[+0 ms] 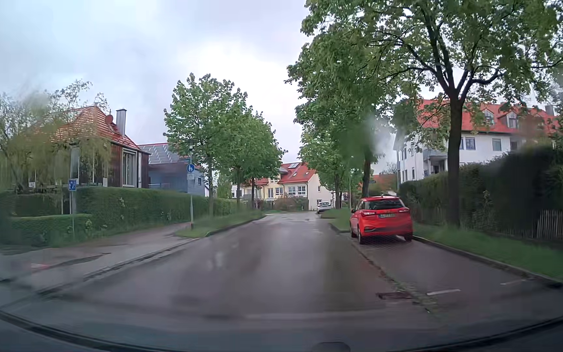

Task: Follow the waypoints while adhering to traffic rules and regulations

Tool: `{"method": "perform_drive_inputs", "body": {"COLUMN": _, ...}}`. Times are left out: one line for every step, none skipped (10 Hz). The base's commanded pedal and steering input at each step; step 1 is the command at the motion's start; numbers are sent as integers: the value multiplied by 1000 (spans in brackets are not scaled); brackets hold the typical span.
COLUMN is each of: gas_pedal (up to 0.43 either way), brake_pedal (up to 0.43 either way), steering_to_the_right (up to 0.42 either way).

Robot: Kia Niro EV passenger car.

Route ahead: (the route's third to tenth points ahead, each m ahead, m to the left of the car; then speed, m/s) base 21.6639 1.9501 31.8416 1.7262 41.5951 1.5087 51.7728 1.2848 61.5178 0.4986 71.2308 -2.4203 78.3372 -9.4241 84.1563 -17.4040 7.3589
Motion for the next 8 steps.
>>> {"method": "perform_drive_inputs", "body": {"gas_pedal": 118, "brake_pedal": 0, "steering_to_the_right": -3}}
{"method": "perform_drive_inputs", "body": {"gas_pedal": 118, "brake_pedal": 0, "steering_to_the_right": -3}}
{"method": "perform_drive_inputs", "body": {"gas_pedal": 118, "brake_pedal": 0, "steering_to_the_right": -3}}
{"method": "perform_drive_inputs", "body": {"gas_pedal": 118, "brake_pedal": 0, "steering_to_the_right": -3}}
{"method": "perform_drive_inputs", "body": {"gas_pedal": 118, "brake_pedal": 0, "steering_to_the_right": -3}}
{"method": "perform_drive_inputs", "body": {"gas_pedal": 118, "brake_pedal": 0, "steering_to_the_right": -3}}
{"method": "perform_drive_inputs", "body": {"gas_pedal": 110, "brake_pedal": 0, "steering_to_the_right": -3}}
{"method": "perform_drive_inputs", "body": {"gas_pedal": 98, "brake_pedal": 0, "steering_to_the_right": 0}}
